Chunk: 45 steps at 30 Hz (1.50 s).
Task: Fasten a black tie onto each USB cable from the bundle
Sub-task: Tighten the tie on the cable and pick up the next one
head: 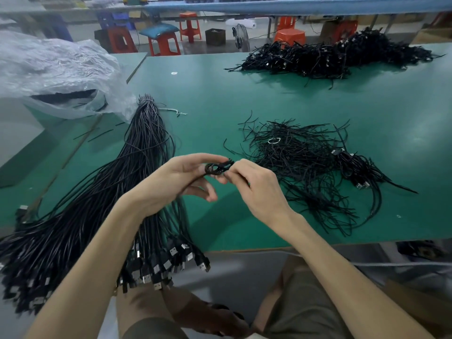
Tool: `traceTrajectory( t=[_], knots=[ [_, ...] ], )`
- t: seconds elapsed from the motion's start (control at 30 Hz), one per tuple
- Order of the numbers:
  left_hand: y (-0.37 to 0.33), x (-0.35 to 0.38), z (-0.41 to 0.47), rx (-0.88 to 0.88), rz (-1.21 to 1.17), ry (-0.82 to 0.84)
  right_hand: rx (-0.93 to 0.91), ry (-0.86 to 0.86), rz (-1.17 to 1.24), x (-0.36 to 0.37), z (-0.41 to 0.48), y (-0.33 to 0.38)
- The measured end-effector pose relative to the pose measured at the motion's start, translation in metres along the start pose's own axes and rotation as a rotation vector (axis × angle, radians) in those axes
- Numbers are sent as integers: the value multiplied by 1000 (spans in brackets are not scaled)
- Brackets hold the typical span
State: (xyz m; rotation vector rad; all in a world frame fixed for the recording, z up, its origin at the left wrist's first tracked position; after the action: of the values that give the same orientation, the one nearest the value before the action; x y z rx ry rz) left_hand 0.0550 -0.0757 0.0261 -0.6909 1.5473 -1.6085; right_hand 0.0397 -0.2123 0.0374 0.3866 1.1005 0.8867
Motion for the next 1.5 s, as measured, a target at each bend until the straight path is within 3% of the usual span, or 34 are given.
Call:
traceTrajectory(
  t=[0.1, 0.33, 0.47, 0.57, 0.67, 0.73, 0.9, 1.07, 1.17, 1.3, 1.5],
  knots=[
    [3, 5, -3, 45, 108, 63, 27, 25, 75, 4, -4, -3],
    [5, -6, 2, 132, 261, -139, 35, 36, 166, 12, -3, 2],
    [8, 5, 6, 159, 166, -155, 54, 44, 185, 14, -3, 0],
    [10, -3, 8, 150, 381, -290, 58, 59, 163, 16, -5, -2],
    [15, -11, 11, 41, 610, -342, 48, 77, 111, 16, -7, -1],
    [21, -12, 13, -55, 627, -317, -11, 82, 26, 15, -9, 6],
    [52, -8, 5, -381, 313, -213, -401, -35, -405, 13, -19, 43],
    [62, 6, -5, -521, 202, 14, -565, -92, -492, 18, -30, 50],
    [57, 5, -5, -481, 201, -6, -428, -72, -399, 16, -29, 39],
    [47, 11, -4, -349, 82, -41, -9, 83, -41, 20, -19, 2],
    [43, -4, -8, -234, -25, -219, 67, 85, 85, 19, -15, -4]
  ],
)
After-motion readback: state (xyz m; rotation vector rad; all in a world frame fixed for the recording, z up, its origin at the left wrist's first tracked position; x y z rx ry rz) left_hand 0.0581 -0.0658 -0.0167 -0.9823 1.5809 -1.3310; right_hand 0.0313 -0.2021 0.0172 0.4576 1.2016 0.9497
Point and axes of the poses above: each hand's wrist, its own z-axis towards the middle knuckle, its own x-axis out of the palm, y = z × x, the point moved 10 cm from there along z, towards the middle knuckle, and after that the axes turned 8 degrees about x, right-handed, at the moved point
